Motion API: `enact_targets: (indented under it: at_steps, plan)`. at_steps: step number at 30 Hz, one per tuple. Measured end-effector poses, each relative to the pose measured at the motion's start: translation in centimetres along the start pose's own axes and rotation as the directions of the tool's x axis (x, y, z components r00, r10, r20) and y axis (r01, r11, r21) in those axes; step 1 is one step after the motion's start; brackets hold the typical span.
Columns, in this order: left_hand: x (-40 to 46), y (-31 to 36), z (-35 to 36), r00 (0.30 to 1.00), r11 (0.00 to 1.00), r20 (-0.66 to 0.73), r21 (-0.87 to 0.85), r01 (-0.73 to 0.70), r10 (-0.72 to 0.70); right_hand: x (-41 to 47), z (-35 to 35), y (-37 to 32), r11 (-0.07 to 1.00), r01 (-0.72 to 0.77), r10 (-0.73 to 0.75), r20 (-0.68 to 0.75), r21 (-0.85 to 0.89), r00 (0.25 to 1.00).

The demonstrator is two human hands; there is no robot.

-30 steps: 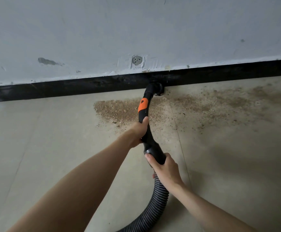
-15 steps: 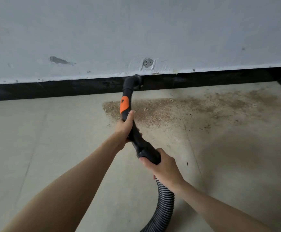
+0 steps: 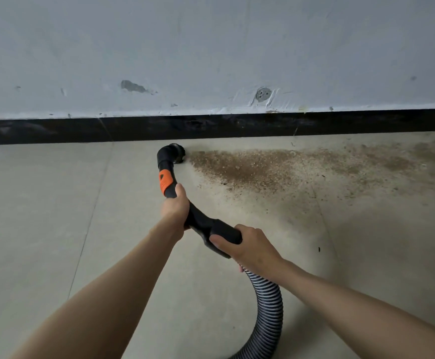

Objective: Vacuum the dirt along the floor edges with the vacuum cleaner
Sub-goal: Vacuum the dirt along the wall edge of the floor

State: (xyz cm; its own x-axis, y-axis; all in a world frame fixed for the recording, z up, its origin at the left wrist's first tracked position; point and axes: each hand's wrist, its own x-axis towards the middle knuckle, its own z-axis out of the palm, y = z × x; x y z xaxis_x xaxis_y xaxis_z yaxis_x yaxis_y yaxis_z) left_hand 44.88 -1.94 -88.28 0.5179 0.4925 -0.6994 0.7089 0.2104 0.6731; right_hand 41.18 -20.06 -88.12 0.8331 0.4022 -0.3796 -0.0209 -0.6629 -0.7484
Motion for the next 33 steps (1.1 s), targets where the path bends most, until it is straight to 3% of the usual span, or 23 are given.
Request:
enact_targets:
  at_steps: [7, 17, 33]
  plan:
    - [-0.8, 0.1, 2.7, 1.0, 0.987, 0.004, 0.159, -0.023, 0.023, -1.6, -0.1, 1.6, 0.997, -0.061, 0.064, -0.045, 0.056, 0.997]
    - [-1.3, 0.5, 4.3, 0.997, 0.992, 0.075, 0.119, -0.032, 0.023, -2.5, -1.1, 1.9, 0.988, -0.125, 0.133, -0.086, 0.089, 0.987]
    - [-2.5, 1.4, 9.6, 0.98, 0.971, 0.173, 0.202, -0.131, 0.097, -3.3, -3.2, 4.5, 0.94, -0.204, 0.262, -0.196, 0.272, 0.945]
